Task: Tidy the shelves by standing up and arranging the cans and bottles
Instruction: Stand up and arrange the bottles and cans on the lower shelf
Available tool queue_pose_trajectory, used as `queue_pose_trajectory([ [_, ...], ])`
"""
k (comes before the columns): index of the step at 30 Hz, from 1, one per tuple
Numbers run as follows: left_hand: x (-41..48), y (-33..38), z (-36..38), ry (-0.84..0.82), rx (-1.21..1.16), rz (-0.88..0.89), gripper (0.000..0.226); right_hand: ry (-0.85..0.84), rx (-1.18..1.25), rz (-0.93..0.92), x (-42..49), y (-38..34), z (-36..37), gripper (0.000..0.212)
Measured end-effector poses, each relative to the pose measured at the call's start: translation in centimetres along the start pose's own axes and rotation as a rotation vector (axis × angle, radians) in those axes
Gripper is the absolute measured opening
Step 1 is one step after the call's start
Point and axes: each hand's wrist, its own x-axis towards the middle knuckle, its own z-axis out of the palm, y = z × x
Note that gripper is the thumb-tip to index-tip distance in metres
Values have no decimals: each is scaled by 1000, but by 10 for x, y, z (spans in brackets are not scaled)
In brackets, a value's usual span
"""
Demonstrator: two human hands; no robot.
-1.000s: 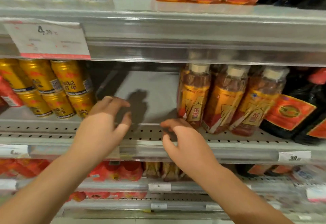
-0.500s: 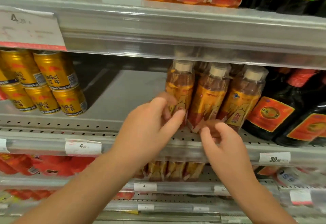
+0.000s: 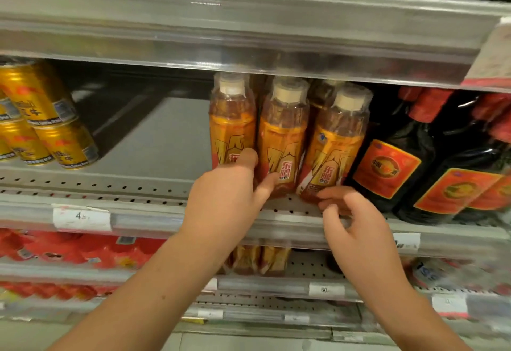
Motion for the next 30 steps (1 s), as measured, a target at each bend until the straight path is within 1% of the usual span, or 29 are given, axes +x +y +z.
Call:
queue_pose_trajectory([
  [3, -1, -4, -4, -16, -4, -7, 28, 17, 6, 22, 2, 0, 0, 17],
  [6, -7, -14, -7, 13, -116, -38, 21, 116, 22, 48, 1, 0, 2, 10],
  [8, -14, -25, -8, 92, -230, -122, 18, 196, 10, 59, 0, 2, 2, 25],
  [10, -19, -35, -7, 164, -332, -225, 30, 186, -20, 75, 3, 2, 2, 44],
  [11, -20, -39, -5, 158, -344, -256, 40, 153, -40, 83, 6, 0, 2, 51],
  [13, -14, -43, -1, 48, -361, -287, 69, 99, -79, 69, 15, -4, 3, 52],
  [14, -9, -45, 1, -9, -390, -300, 76, 83, -83, 62, 20, -5, 4, 50],
  [15, -5, -46, 3, -44, -425, -300, 75, 74, -69, 61, 25, -6, 6, 50],
  [19, 4, -54, 5, -54, -526, -240, 44, 76, -30, 64, 33, -3, 8, 52],
  [21, 4, -56, 5, -59, -557, -229, 40, 90, -25, 55, 33, 0, 8, 56],
  [22, 4, -56, 5, -67, -562, -234, 42, 98, -32, 51, 33, 0, 8, 59],
  [24, 3, -51, 7, -97, -561, -255, 56, 107, -49, 51, 32, 2, 9, 61],
  [26, 2, -41, 12, -106, -529, -277, 83, 102, -47, 56, 33, 3, 10, 62],
  [27, 2, -36, 15, -85, -487, -299, 95, 95, -43, 57, 33, 4, 11, 62],
  [28, 2, -31, 16, -52, -444, -325, 102, 89, -39, 58, 34, 4, 12, 62],
  [30, 4, -27, 18, 2, -404, -357, 104, 82, -39, 62, 35, 5, 10, 63],
])
